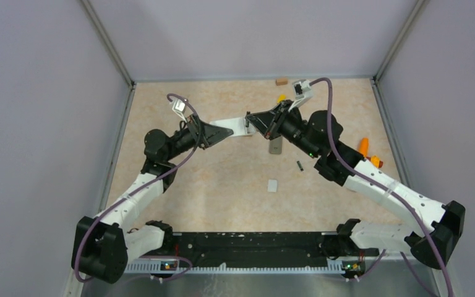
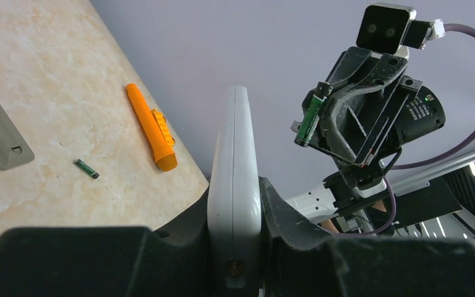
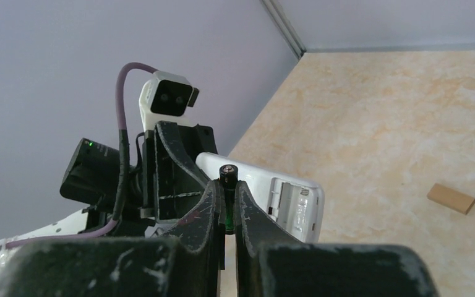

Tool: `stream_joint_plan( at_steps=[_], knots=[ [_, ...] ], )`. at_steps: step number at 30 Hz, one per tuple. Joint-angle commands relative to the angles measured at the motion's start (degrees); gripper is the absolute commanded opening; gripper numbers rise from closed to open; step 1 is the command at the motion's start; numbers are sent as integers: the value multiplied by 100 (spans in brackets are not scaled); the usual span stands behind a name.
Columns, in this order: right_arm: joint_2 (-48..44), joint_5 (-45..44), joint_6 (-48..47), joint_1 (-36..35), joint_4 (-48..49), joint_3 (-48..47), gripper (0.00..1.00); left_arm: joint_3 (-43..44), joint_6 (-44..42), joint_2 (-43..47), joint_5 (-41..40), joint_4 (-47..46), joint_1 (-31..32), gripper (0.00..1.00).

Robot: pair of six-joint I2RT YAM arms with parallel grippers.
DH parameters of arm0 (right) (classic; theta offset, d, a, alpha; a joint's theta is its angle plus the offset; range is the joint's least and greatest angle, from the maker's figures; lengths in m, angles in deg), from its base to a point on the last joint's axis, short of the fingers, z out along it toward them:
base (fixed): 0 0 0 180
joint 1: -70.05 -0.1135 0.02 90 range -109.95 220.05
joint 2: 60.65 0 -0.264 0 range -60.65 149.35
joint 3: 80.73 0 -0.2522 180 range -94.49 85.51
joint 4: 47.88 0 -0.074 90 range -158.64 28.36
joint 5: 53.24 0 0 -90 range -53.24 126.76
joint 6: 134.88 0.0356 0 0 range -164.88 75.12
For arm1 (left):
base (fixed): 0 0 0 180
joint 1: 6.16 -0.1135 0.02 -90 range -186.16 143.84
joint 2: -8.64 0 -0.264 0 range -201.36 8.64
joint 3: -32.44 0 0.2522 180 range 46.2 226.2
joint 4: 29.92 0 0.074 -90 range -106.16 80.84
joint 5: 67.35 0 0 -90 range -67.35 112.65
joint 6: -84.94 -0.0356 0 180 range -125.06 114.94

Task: Load the batteries into the remote control
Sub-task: Load the battery into the remote control.

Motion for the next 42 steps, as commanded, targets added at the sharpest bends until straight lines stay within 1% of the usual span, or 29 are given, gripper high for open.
stream_joint_plan(
  at_steps=[1,6,12,21,26,30,32,36,42],
  knots=[
    [197,-836,-554,-297,-307,-520,0,-83,459,-9,-77,-987,30,0],
    [258,-1353,-869,-483,-495,-639,0,-152,612,-10,-56,-1165,31,0],
    [269,-1555,-1082,-560,-541,-667,0,-202,678,-13,-74,-1267,31,0],
    [424,-1318,-1342,-655,-750,-809,0,-215,1151,-181,-83,-1880,30,0],
    [459,-1320,-1410,-718,-779,-853,3,-245,1327,-216,-111,-2106,38,0],
    [451,-1300,-1389,-725,-998,-907,8,-267,1364,-189,-140,-2133,32,0],
    [442,-1285,-1372,-725,-1037,-929,13,-262,1376,-182,-153,-2146,33,0],
    [438,-1235,-1319,-729,-1084,-986,21,-258,1394,-172,-164,-2160,34,0],
    [386,-1251,-1227,-721,-1115,-1039,26,-254,1380,-200,-161,-2162,39,0]
  ],
)
